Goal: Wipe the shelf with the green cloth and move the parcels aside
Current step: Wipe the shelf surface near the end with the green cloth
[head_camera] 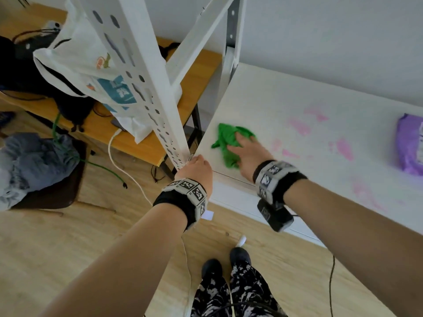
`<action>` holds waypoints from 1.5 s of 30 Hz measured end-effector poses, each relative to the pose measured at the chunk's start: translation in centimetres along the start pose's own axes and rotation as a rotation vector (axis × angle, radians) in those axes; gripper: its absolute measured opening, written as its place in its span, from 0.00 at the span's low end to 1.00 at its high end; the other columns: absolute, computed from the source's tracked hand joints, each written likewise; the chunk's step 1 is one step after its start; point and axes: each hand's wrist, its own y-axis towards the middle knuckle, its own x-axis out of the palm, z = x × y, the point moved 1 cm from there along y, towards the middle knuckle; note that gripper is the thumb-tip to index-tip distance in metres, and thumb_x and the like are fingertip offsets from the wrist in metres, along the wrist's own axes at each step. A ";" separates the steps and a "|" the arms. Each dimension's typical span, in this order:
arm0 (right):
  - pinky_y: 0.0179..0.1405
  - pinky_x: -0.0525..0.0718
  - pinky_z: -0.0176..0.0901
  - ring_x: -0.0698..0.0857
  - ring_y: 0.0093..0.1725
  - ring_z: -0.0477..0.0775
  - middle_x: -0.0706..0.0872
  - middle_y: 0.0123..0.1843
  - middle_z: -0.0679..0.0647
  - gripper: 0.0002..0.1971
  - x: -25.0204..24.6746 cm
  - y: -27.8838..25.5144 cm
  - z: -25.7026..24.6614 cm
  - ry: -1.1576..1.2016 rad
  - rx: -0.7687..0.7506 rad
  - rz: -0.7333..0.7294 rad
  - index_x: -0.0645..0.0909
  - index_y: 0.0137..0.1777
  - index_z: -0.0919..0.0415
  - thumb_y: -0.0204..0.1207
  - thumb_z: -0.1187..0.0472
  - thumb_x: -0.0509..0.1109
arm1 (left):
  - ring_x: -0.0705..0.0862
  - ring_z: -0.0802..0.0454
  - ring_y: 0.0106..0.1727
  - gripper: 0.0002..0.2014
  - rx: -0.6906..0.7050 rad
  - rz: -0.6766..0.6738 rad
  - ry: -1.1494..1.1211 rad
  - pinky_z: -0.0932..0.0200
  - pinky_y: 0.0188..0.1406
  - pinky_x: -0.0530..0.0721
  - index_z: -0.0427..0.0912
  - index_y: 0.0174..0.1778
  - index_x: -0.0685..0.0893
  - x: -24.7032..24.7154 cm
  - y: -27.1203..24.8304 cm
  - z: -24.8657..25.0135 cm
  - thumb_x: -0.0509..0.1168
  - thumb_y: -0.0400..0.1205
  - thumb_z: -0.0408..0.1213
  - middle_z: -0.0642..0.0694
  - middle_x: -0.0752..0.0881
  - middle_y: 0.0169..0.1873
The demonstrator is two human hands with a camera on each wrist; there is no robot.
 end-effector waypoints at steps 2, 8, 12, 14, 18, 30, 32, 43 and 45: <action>0.85 0.55 0.56 0.49 0.85 0.68 0.47 0.87 0.52 0.30 1.2 -1.8 -0.4 0.010 -0.090 0.009 0.61 0.81 0.46 0.80 0.65 0.60 | 0.69 0.45 0.76 0.25 0.004 0.038 -0.023 0.49 0.75 0.73 0.35 0.74 0.68 -0.2 -0.2 0.5 0.62 0.81 0.37 0.41 0.68 0.73; 0.84 0.54 0.48 0.56 0.84 0.61 0.49 0.87 0.54 0.28 -0.9 -3.1 5.8 0.019 0.025 0.025 0.64 0.80 0.48 0.81 0.64 0.62 | 0.64 0.45 0.80 0.26 0.139 0.097 -0.009 0.51 0.80 0.67 0.34 0.78 0.64 -0.3 0.0 3.1 0.60 0.84 0.35 0.39 0.64 0.78; 0.83 0.56 0.50 0.57 0.83 0.67 0.49 0.86 0.62 0.28 -2.8 -1.6 7.5 0.034 0.243 0.079 0.63 0.81 0.52 0.81 0.62 0.62 | 0.64 0.45 0.80 0.26 0.179 0.062 0.069 0.53 0.81 0.66 0.32 0.78 0.62 0.1 0.4 3.9 0.59 0.85 0.37 0.37 0.63 0.77; 0.83 0.56 0.52 0.55 0.83 0.70 0.47 0.86 0.61 0.29 -2.2 -1.6 5.7 0.029 0.244 0.056 0.62 0.81 0.51 0.81 0.62 0.61 | 0.68 0.44 0.77 0.24 0.182 0.061 0.092 0.53 0.78 0.69 0.32 0.76 0.65 -0.1 0.5 3.9 0.58 0.85 0.37 0.37 0.66 0.75; 0.84 0.50 0.51 0.48 0.85 0.66 0.46 0.87 0.54 0.30 0.6 -4.7 1.9 0.058 0.076 0.040 0.59 0.82 0.48 0.81 0.65 0.59 | 0.71 0.43 0.75 0.21 0.183 0.019 0.123 0.51 0.77 0.70 0.34 0.73 0.69 -0.5 1.0 3.7 0.56 0.85 0.37 0.38 0.70 0.73; 0.83 0.59 0.52 0.54 0.83 0.70 0.47 0.86 0.56 0.29 -1.2 -4.2 9.1 0.137 0.417 0.087 0.62 0.81 0.49 0.80 0.61 0.62 | 0.72 0.43 0.73 0.20 0.150 -0.023 0.178 0.51 0.74 0.73 0.33 0.72 0.72 -1.2 0.5 4.2 0.54 0.84 0.33 0.38 0.72 0.71; 0.82 0.60 0.55 0.48 0.83 0.73 0.44 0.87 0.54 0.31 -0.7 -3.8 6.9 0.118 0.388 0.030 0.59 0.82 0.48 0.80 0.64 0.60 | 0.71 0.44 0.74 0.20 0.152 -0.028 0.211 0.51 0.73 0.73 0.33 0.72 0.73 -1.4 0.5 4.5 0.53 0.84 0.31 0.38 0.72 0.72; 0.84 0.55 0.48 0.54 0.85 0.59 0.49 0.87 0.51 0.27 1.3 -8.6 7.9 0.103 0.209 0.047 0.64 0.80 0.45 0.82 0.63 0.59 | 0.70 0.43 0.74 0.19 0.175 -0.011 0.246 0.53 0.73 0.71 0.33 0.72 0.72 -1.7 0.0 4.6 0.52 0.85 0.30 0.37 0.73 0.72; 0.83 0.56 0.49 0.55 0.85 0.62 0.49 0.87 0.53 0.27 0.3 -8.2 9.5 0.143 0.346 0.082 0.64 0.80 0.47 0.82 0.61 0.60 | 0.70 0.43 0.75 0.21 0.182 -0.008 0.205 0.53 0.74 0.71 0.32 0.73 0.69 -1.1 0.2 4.2 0.54 0.84 0.32 0.37 0.71 0.72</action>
